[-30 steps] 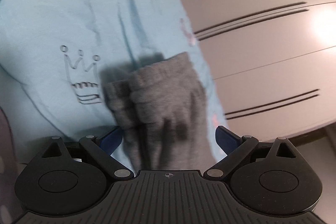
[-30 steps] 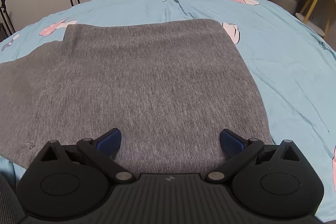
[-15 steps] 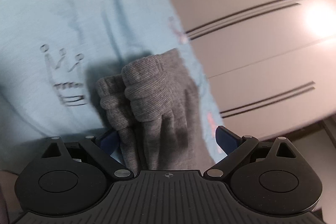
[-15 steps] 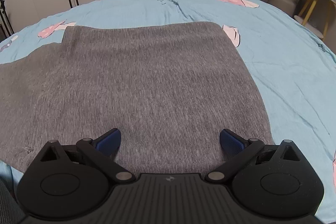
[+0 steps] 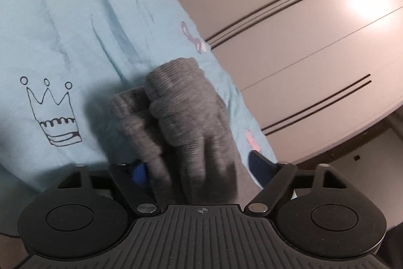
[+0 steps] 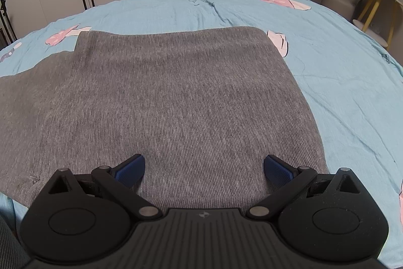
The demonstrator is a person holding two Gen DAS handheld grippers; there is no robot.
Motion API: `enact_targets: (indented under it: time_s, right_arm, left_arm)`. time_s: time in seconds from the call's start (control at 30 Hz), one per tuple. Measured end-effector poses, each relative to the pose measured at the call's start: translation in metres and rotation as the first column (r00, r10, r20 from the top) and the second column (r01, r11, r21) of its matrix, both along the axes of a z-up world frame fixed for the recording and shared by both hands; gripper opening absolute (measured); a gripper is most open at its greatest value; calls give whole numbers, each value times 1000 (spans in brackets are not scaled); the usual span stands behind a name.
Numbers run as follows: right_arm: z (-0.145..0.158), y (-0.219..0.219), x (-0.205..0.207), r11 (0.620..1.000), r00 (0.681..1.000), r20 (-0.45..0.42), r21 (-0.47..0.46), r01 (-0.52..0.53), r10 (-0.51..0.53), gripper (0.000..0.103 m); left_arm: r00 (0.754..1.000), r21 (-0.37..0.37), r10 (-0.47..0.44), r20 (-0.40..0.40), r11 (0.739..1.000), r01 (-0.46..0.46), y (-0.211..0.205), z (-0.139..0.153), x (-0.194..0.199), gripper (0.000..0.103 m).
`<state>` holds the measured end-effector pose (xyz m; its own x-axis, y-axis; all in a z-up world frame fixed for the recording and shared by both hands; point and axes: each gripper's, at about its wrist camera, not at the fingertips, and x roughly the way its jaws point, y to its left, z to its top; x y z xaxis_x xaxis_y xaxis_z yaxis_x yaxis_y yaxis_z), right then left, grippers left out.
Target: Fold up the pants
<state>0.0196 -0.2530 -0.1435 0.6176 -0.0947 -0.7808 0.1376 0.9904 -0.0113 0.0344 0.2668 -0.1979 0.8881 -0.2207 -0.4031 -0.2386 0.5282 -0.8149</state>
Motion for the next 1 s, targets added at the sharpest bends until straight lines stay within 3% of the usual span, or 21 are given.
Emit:
enact_targets:
  time_s: [0.23,0.27,0.3,0.37,0.47,0.53,0.67,0.83,0.93,1.0]
  right_arm:
    - [0,1,0,1000,1000,2,-3,0,0,101]
    - [0,1,0,1000,1000,2,-4,-1,1,101]
    - [0,1,0,1000,1000,3,-3,-1,1,101]
    - [0,1,0,1000,1000,3,-1,0,0,101]
    - [0,1,0,1000,1000,4,0,1,-1,101]
    - [0,0,1,1000,1000,6,3,1,-1,101]
    - [3,-4,1,999,1000,13,30,11,-11,101]
    - [10,-18,-4,992,997,61,121,41,-49,101]
    - [18,-29,-9,984,989,111,158,83,-102,101]
    - [25,-42,-16,972,973,155,188,138,-169,101]
  left_arm:
    - [997,13,-7,-72,1000,8,-2,-11,25,84]
    - [998,22,-10,-61,1000,12,-4,-9,27,80]
    - [999,39,-6,-54,999,9,-5,-7,27,65]
    - [997,59,-13,-75,998,17,-5,-8,34,54]
    - [990,7,-7,-139,1000,8,3,-17,40,36]
    - [990,-2,1,-142,1000,-1,3,-13,38,29]
    - [994,86,7,-108,996,2,-13,18,33,24]
    - [1000,188,-24,-10,982,26,-45,79,36,23]
    - [990,297,-115,79,951,86,-94,127,38,23]
    - [969,373,-211,131,916,149,-141,157,37,23]
